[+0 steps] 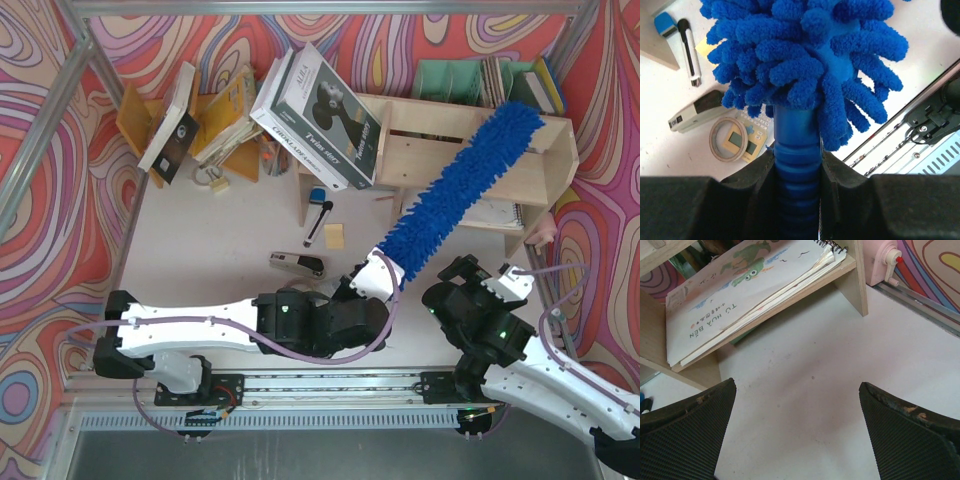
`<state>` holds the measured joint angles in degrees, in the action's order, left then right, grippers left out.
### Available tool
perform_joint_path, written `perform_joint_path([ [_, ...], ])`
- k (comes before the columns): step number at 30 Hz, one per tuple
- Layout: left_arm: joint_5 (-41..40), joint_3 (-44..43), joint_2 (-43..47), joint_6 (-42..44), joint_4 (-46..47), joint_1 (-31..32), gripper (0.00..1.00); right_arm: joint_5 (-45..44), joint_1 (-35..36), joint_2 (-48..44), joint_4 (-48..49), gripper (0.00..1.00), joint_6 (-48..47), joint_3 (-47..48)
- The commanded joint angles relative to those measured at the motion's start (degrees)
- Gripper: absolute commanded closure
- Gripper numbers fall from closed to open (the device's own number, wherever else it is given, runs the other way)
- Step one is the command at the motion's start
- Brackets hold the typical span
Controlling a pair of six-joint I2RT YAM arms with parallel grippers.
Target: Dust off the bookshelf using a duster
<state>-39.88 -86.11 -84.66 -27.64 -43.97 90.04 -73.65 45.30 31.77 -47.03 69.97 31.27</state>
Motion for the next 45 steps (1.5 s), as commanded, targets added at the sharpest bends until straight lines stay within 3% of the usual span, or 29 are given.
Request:
perform_joint_path([
  [1,-0.81,-2.51,0.96,5.62,5.22,0.23,1.0,-1.49,-0.39,-0.76,-0.71,0.01,1.48,-0.68],
  [11,4.64,-7.16,-5.51,11.13,6.6,-0.12,1.0,-1.2,-0.43,-1.16,-1.31,0.01,1.66,-0.32],
  [21,10.01,-10.39,-10.07,10.97,5.76,-3.85,1.0,-0.3,-0.39,-0.5,-0.39,0.01,-0.57,0.22],
  [33,13.37,-9.43,-13.05,7.81,4.3,-7.82,1.0,5.21,-0.39,-5.68,17.51,0.01,-24.48,-2.62],
  [45,15.95,-16.58,-18.0,9.97,0.52,-8.48,1.0,3.4,-0.45,-4.78,12.83,0.01,-18.71,-1.71],
])
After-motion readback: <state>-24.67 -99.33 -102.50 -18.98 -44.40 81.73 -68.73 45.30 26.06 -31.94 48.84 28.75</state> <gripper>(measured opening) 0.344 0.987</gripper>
